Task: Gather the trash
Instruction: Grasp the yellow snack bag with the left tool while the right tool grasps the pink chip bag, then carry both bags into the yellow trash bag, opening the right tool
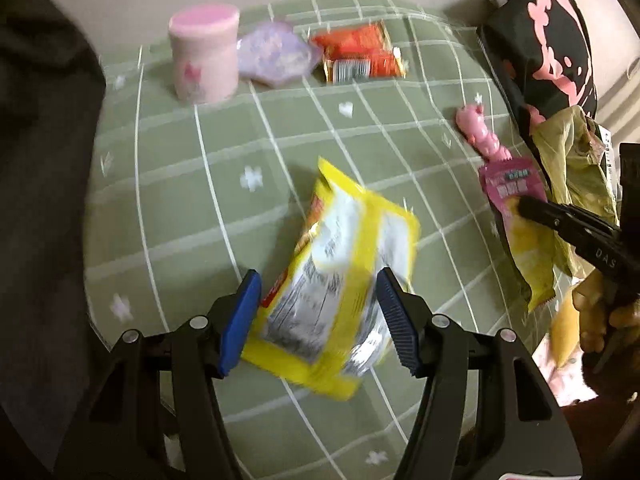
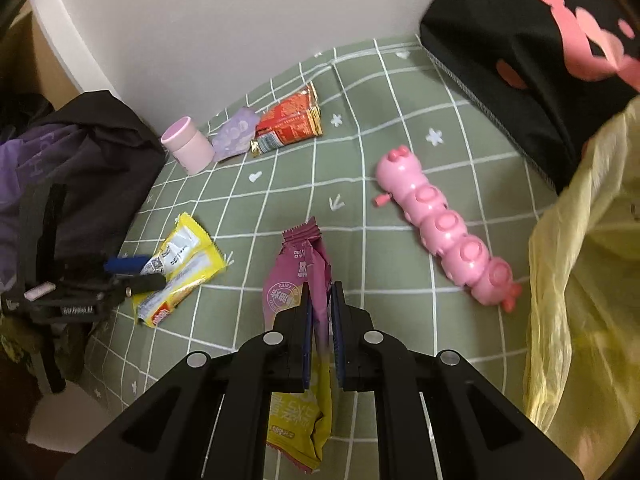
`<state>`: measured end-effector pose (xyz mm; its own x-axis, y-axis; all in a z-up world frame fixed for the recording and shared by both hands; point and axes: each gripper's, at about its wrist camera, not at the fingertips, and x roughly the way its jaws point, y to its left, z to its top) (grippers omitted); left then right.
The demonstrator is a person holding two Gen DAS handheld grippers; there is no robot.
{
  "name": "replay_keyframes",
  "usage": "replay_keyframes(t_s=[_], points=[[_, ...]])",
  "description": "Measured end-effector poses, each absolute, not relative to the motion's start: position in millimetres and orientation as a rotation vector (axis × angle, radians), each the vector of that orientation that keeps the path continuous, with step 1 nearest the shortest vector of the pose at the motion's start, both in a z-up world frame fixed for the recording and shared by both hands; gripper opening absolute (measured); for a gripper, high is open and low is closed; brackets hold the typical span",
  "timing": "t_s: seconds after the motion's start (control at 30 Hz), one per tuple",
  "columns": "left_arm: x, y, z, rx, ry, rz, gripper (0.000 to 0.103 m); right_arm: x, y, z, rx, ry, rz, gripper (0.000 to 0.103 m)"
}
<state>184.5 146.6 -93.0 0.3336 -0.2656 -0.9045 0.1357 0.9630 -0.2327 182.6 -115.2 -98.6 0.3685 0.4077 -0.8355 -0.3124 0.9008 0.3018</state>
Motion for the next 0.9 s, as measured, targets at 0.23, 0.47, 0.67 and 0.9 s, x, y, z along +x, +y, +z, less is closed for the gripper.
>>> replay_keyframes(t_s=[0.23,0.47,0.67,0.9], points=[[179,141,-91,-0.089,1.236,-0.158,0.042,172,-114,-94,0.091,1.088,0.473,0.010],[169,147,-85,-0.167,1.209,-0.105,0.019,166,-121,-69,0.076,1.025,0.476,0.010],[168,135,-27,-0.175,1.050,-0.121,0.018,164,-136,-33,0.071,0.919,0.458,0.010],[182,104,46,-0.152,0.892,-0.167,0.018,159,-158,14,0.040,0.789,0.408,0.010]])
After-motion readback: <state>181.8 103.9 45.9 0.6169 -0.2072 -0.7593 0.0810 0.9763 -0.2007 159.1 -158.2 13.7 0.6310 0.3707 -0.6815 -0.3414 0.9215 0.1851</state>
